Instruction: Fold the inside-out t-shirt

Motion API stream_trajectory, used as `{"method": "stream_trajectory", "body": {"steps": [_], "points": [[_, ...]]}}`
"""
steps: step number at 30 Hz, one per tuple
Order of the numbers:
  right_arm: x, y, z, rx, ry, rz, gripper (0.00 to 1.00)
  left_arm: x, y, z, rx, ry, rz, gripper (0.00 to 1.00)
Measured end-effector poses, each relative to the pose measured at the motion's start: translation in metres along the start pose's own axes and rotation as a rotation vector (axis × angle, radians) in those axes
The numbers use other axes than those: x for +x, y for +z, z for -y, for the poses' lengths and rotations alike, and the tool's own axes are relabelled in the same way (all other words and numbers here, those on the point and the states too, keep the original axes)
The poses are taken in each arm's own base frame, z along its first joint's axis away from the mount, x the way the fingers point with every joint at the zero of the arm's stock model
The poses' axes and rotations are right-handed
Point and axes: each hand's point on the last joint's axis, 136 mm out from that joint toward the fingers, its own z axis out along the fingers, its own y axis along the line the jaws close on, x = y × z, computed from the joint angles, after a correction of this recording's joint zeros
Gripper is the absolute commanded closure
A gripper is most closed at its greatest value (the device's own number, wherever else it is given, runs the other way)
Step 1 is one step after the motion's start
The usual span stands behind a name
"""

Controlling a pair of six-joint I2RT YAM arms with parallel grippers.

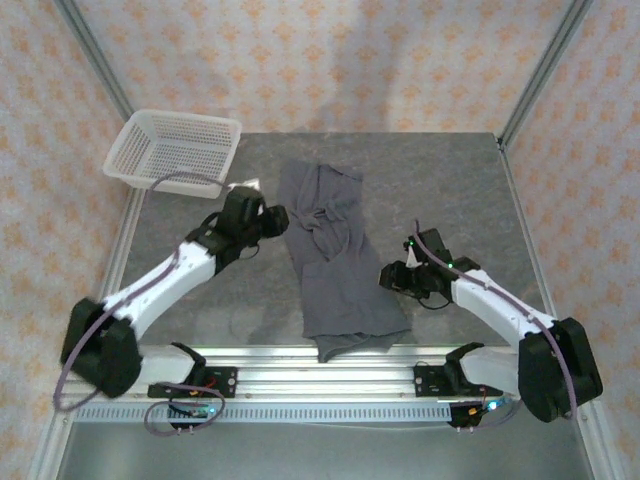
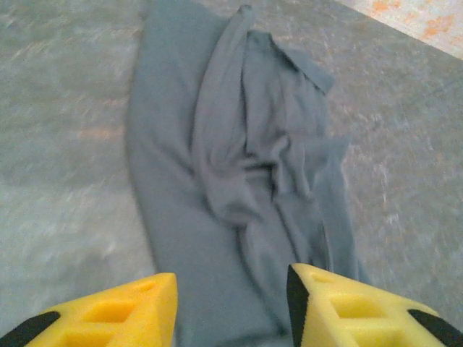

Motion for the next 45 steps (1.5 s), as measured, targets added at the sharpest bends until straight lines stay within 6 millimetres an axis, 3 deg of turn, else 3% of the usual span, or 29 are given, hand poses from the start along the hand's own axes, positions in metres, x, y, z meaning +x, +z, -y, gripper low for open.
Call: {"method": "stream_trajectory", "body": {"steps": [3, 6, 12, 16, 18, 24, 27, 30, 41, 45], "points": [[0.013, 0.008, -0.002, 0.007, -0.012, -0.042, 0.5, -0.023, 0.058, 0.026, 0.013, 0.0, -0.015, 0.59], [0.023, 0.018, 0.001, 0.039, -0.013, -0.084, 0.5, -0.032, 0.113, 0.045, 0.041, -0.001, -0.04, 0.59], [0.027, 0.024, 0.006, 0.08, 0.033, -0.093, 0.63, -0.014, 0.21, 0.058, 0.076, 0.001, -0.134, 0.61], [0.028, 0.028, 0.007, 0.087, 0.071, -0.101, 0.76, 0.008, 0.249, 0.056, 0.094, 0.005, -0.197, 0.69], [0.028, 0.029, 0.005, 0.084, 0.088, -0.099, 0.78, 0.001, 0.256, 0.061, 0.106, 0.013, -0.184, 0.74], [0.048, 0.036, -0.012, 0.055, 0.104, -0.112, 0.78, -0.027, 0.282, 0.063, 0.06, -0.025, -0.109, 0.74], [0.064, 0.037, -0.022, 0.04, 0.101, -0.129, 0.73, -0.046, 0.307, 0.063, 0.064, -0.075, -0.053, 0.73], [0.069, 0.035, -0.027, 0.03, 0.128, -0.123, 0.67, -0.062, 0.318, 0.061, 0.08, -0.12, -0.004, 0.72], [0.04, 0.021, -0.034, 0.034, 0.185, 0.02, 0.56, -0.083, 0.318, 0.061, 0.117, -0.175, 0.039, 0.47], [0.023, 0.01, -0.044, 0.046, 0.125, 0.076, 0.47, -0.098, 0.301, 0.073, 0.156, -0.165, 0.037, 0.43]]}}
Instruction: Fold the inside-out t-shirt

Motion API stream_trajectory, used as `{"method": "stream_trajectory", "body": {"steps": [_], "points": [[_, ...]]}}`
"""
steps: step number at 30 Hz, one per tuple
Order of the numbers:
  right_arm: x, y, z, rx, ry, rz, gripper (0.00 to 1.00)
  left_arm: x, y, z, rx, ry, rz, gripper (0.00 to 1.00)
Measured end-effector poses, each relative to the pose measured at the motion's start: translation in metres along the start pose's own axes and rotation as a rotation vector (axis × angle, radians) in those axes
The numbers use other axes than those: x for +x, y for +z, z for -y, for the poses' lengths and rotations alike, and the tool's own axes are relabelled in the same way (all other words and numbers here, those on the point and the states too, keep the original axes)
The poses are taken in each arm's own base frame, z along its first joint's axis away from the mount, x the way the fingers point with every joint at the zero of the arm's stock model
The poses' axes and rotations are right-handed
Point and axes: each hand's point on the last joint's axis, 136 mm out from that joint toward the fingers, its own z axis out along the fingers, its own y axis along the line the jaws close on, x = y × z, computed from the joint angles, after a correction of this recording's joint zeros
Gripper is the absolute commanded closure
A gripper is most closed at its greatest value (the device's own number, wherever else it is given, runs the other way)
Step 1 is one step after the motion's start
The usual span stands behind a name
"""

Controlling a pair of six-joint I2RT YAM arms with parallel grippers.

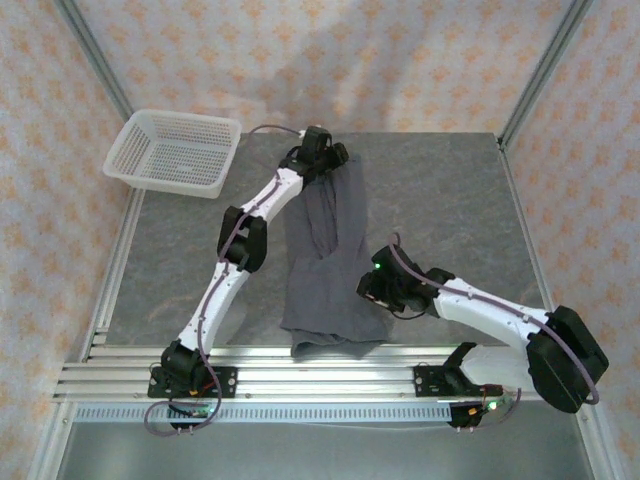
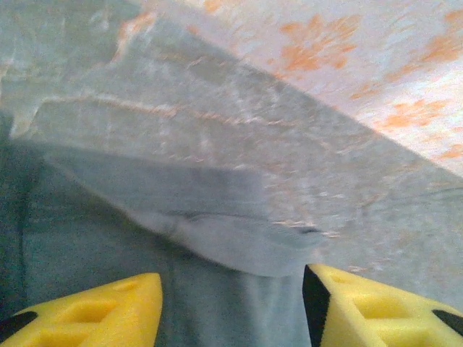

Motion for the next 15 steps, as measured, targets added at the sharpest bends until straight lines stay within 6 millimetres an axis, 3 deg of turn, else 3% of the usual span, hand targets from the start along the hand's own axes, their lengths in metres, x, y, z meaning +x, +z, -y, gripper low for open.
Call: {"method": "stream_trajectory", "body": {"steps": [2, 5, 7, 8, 11, 13, 15], "points": [[-0.007, -0.002, 0.002, 0.024, -0.03, 0.034, 0.42, -0.014, -0.019, 0.017, 0.025, 0.014, 0.006, 0.42], [-0.012, -0.003, 0.018, 0.083, -0.08, 0.046, 0.42, -0.034, -0.074, 0.048, 0.055, 0.046, 0.001, 0.42], [-0.014, -0.003, 0.025, 0.102, -0.102, 0.045, 0.42, -0.047, -0.131, 0.071, 0.088, 0.066, 0.022, 0.42], [-0.014, -0.003, 0.028, 0.106, -0.119, 0.038, 0.43, -0.06, -0.177, 0.092, 0.133, 0.083, 0.063, 0.42], [-0.005, 0.0, 0.028, 0.084, -0.167, -0.009, 0.44, -0.082, -0.281, 0.13, 0.252, 0.13, 0.191, 0.42], [0.0, 0.003, 0.025, 0.065, -0.191, -0.036, 0.44, -0.083, -0.335, 0.141, 0.301, 0.161, 0.247, 0.42], [0.002, 0.009, 0.023, 0.053, -0.203, -0.059, 0.43, -0.066, -0.371, 0.136, 0.315, 0.201, 0.266, 0.42]]}}
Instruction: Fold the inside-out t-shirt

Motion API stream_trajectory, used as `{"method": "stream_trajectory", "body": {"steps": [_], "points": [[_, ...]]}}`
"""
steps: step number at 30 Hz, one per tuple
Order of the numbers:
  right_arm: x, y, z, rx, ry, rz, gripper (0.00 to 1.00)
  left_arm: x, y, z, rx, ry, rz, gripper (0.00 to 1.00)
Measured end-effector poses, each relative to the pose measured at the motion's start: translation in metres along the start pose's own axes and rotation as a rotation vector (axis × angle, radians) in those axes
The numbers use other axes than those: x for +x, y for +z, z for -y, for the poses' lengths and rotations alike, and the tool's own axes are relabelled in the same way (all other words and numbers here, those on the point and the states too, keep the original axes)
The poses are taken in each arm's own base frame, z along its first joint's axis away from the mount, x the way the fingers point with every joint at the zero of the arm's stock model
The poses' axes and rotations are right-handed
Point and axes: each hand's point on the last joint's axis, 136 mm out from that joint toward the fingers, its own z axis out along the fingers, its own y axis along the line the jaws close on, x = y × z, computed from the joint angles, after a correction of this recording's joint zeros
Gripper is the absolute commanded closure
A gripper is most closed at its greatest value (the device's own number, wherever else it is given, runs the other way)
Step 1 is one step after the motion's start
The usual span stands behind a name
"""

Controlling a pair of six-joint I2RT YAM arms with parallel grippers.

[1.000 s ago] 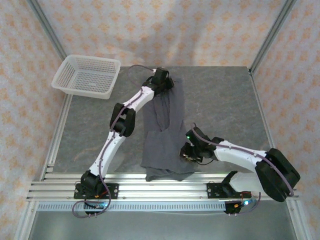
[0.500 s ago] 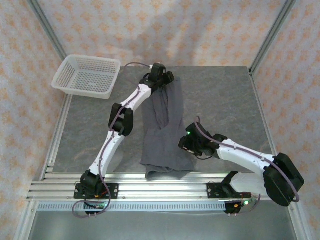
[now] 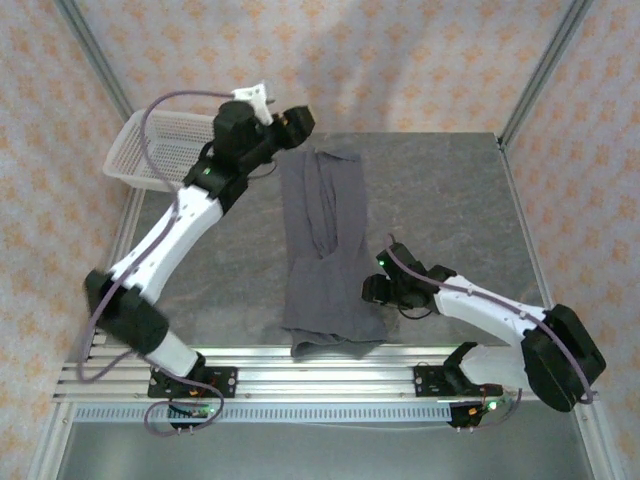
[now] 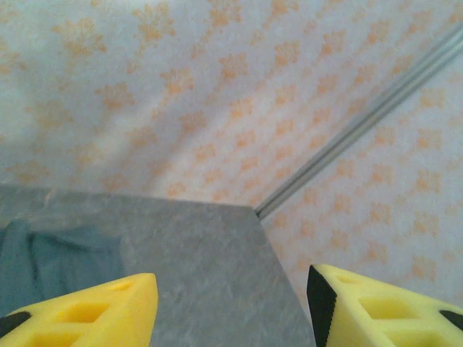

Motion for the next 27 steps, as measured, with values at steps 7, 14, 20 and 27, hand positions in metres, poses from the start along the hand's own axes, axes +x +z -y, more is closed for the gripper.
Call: {"method": "stream_trajectory", "body": {"steps": [7, 14, 20, 27], "points": [[0.005, 0.024, -0.001, -0.006, -0.005, -0.066, 0.46, 0.14, -0.064, -0.057, -0.127, 0.1, -0.293, 0.42], [0.004, 0.026, 0.004, 0.001, 0.025, -0.079, 0.73, 0.208, -0.127, -0.1, -0.216, 0.08, -0.449, 0.41], [0.005, 0.028, 0.0, -0.022, 0.048, -0.092, 0.93, 0.237, -0.152, -0.119, -0.265, -0.019, -0.484, 0.38], [0.002, 0.006, -0.038, -0.19, 0.039, -0.066, 1.0, 0.322, -0.169, -0.146, -0.396, -0.206, -0.73, 0.38]]}}
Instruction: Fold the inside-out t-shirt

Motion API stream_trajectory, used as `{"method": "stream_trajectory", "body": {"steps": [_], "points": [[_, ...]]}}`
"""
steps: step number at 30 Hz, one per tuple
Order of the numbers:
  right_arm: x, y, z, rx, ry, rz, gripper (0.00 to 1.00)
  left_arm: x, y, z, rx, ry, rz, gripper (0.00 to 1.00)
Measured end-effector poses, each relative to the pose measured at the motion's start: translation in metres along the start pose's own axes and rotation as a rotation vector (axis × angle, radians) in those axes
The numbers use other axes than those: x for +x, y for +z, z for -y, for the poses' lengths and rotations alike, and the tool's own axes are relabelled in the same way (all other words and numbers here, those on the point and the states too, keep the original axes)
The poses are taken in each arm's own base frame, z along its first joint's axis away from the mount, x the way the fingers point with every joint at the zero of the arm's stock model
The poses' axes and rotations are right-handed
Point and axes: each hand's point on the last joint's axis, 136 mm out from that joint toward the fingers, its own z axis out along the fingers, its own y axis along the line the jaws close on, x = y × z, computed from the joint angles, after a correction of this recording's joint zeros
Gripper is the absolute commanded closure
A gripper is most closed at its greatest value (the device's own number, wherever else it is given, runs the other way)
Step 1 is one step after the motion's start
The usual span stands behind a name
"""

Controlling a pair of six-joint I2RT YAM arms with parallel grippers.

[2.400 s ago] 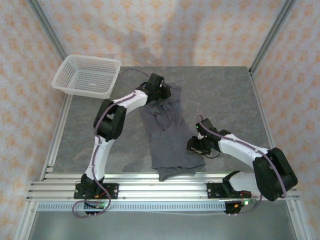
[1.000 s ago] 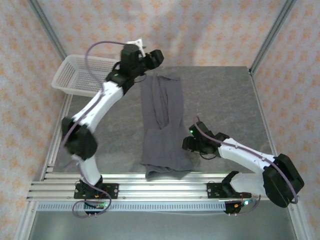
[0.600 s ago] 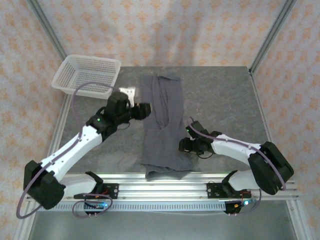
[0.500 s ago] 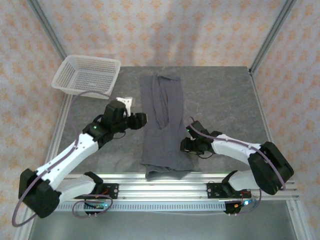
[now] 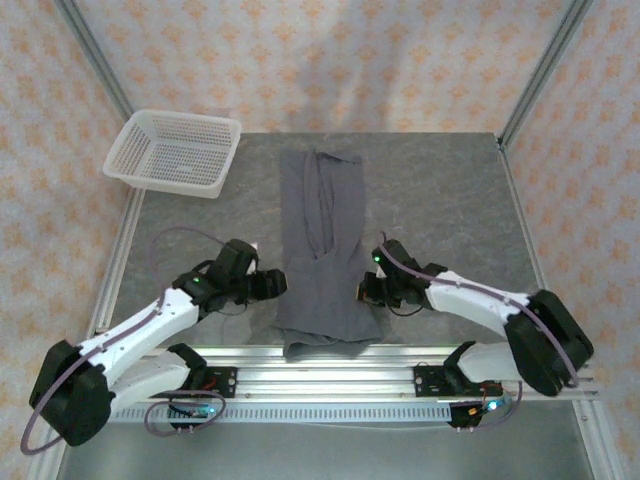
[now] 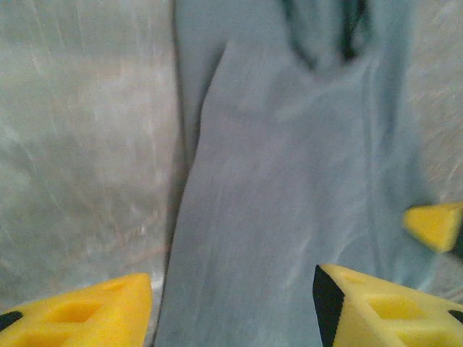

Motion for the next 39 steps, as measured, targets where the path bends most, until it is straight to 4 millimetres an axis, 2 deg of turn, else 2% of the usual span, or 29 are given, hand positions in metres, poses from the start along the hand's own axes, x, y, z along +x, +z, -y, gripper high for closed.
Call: {"method": "stream_trajectory", "body": {"steps": [2, 4, 16, 19, 22, 26, 37, 39], "points": [[-0.006, -0.012, -0.012, -0.042, -0.012, 0.039, 1.0, 0.02, 0.009, -0.002, -0.011, -0.027, -0.066, 0.38], [-0.009, -0.016, -0.016, -0.058, -0.015, 0.053, 1.0, 0.029, 0.013, -0.002, -0.015, -0.049, -0.097, 0.38], [-0.007, -0.011, -0.012, -0.038, 0.023, 0.034, 1.0, 0.046, 0.047, -0.01, -0.08, -0.118, -0.197, 0.42], [-0.007, -0.01, -0.011, -0.036, 0.027, 0.032, 1.0, 0.047, 0.049, -0.011, -0.084, -0.127, -0.201, 0.47], [-0.006, -0.01, -0.011, -0.035, 0.028, 0.031, 1.0, 0.048, 0.051, -0.012, -0.092, -0.143, -0.204, 0.57], [-0.006, -0.008, -0.01, -0.03, 0.037, 0.028, 1.0, 0.049, 0.053, -0.016, -0.114, -0.154, -0.202, 0.63], [-0.008, -0.008, -0.008, -0.018, 0.038, 0.037, 1.0, 0.048, 0.052, -0.014, -0.127, -0.157, -0.204, 0.65], [-0.008, -0.008, -0.007, -0.016, 0.038, 0.04, 1.0, 0.048, 0.054, 0.005, -0.062, -0.129, -0.209, 0.64]]}}
